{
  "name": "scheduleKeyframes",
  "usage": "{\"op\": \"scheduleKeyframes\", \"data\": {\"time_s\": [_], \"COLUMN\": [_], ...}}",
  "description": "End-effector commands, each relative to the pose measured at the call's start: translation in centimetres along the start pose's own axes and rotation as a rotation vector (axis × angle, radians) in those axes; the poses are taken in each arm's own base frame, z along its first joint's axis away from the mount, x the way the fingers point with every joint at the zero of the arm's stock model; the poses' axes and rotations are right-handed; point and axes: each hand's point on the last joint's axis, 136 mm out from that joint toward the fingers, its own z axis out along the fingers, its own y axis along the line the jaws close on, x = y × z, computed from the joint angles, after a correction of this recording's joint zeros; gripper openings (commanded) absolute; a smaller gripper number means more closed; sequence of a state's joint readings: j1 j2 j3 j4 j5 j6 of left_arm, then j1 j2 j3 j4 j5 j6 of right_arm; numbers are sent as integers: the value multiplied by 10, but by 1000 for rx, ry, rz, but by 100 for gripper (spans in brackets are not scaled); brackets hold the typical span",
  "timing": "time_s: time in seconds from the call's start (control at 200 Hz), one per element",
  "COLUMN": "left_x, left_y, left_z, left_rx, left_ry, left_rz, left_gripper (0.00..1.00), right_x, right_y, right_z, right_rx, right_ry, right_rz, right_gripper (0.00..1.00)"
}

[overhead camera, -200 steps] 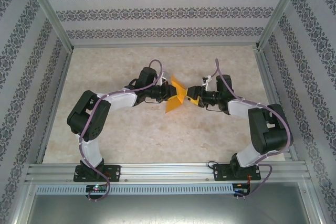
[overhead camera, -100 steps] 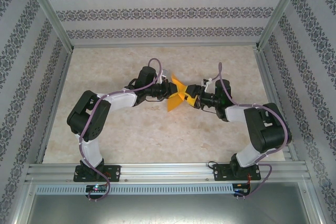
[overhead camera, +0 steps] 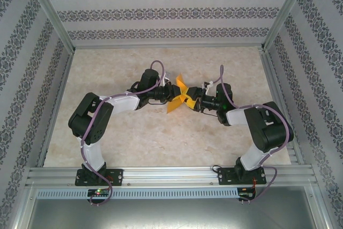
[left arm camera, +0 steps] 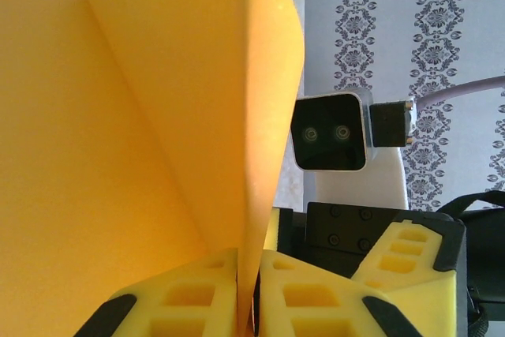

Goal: Fold a paper plane with a square sheet of paper (pick it up from the middle)
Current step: Turn over the paper at the center of the table.

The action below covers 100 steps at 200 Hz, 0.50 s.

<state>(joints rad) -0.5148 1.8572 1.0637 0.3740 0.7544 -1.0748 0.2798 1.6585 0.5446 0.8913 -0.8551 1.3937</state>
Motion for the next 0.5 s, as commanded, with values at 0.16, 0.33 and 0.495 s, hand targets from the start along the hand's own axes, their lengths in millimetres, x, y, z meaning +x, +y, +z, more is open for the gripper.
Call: {"op": "scheduleKeyframes", "data": {"time_s": [0.16,0.33,0.495], "left_x": [-11,-16,-20], "left_y": [-14,-17,-21], "left_z": [-11,-14,-17], "left_rx": [29,54,62], "left_ry": [-66,-100,-121], "left_rz": [29,0,-9], "left_gripper": [15,15,15], "right_x": [4,7,10], "right_y": [1,6,10], "right_z": [0,4,6], "right_rx": [-2,-21,-43], "right_ry": [-16,-20,-14], "right_rz": [14,32,45], "right_gripper": [62,61,60]}}
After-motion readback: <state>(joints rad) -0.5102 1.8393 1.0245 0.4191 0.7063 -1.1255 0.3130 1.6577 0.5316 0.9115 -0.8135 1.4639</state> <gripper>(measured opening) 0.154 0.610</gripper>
